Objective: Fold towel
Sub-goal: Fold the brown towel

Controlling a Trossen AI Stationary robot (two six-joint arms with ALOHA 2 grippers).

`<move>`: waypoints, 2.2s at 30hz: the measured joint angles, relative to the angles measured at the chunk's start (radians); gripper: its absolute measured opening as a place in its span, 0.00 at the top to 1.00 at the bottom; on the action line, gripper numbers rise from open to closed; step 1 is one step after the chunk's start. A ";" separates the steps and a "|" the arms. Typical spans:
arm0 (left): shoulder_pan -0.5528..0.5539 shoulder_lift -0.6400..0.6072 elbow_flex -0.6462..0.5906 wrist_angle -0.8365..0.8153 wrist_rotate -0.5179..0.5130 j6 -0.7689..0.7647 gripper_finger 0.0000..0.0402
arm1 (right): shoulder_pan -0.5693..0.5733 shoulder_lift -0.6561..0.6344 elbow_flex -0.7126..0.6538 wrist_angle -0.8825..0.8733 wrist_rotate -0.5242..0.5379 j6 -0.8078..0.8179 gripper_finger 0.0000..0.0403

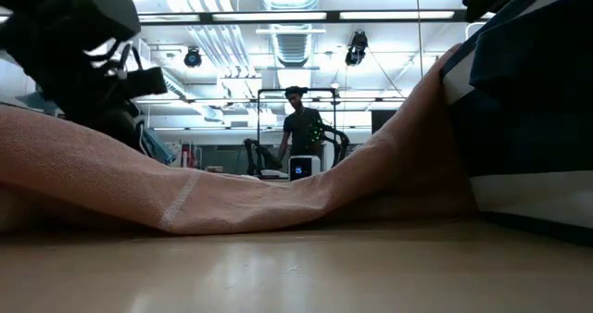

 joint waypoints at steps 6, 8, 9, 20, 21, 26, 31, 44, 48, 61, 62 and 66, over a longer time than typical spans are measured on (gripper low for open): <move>0.026 -0.001 -0.087 0.165 0.003 0.016 0.74 | 0.000 0.014 -0.003 0.012 0.000 0.004 0.67; 0.025 -0.003 -0.104 0.196 0.003 0.015 0.74 | 0.000 0.022 -0.003 0.033 0.001 0.002 0.68; 0.025 -0.003 -0.109 0.206 0.002 0.014 0.74 | 0.000 0.026 -0.003 0.033 0.001 -0.004 0.68; 0.028 -0.008 -0.061 0.109 -0.014 0.002 0.73 | 0.000 0.084 -0.007 0.047 -0.001 -0.031 0.66; 0.028 -0.009 -0.054 0.087 -0.015 -0.010 0.72 | 0.000 0.088 -0.007 0.048 -0.001 -0.031 0.66; 0.045 -0.008 -0.073 0.034 -0.016 -0.050 0.64 | 0.000 0.095 -0.007 0.049 -0.001 -0.034 0.64; 0.050 -0.008 -0.102 0.130 -0.007 -0.041 0.61 | 0.000 0.097 -0.007 0.056 0.000 -0.056 0.65; 0.051 -0.008 -0.156 0.271 -0.005 -0.002 0.73 | 0.000 0.109 -0.006 0.075 0.000 -0.075 0.65; 0.051 -0.008 -0.205 0.469 -0.007 0.057 0.84 | 0.000 0.109 -0.006 0.078 0.003 -0.078 0.64; 0.005 -0.097 -0.061 0.461 0.153 0.206 0.99 | 0.000 0.113 -0.008 0.100 0.053 -0.104 0.69; -0.006 -0.101 -0.035 0.422 0.154 0.213 0.99 | 0.000 0.115 -0.008 0.111 0.053 -0.114 0.69; -0.070 -0.112 0.100 0.260 0.154 0.237 1.00 | -0.006 0.136 -0.009 0.174 0.054 -0.163 0.71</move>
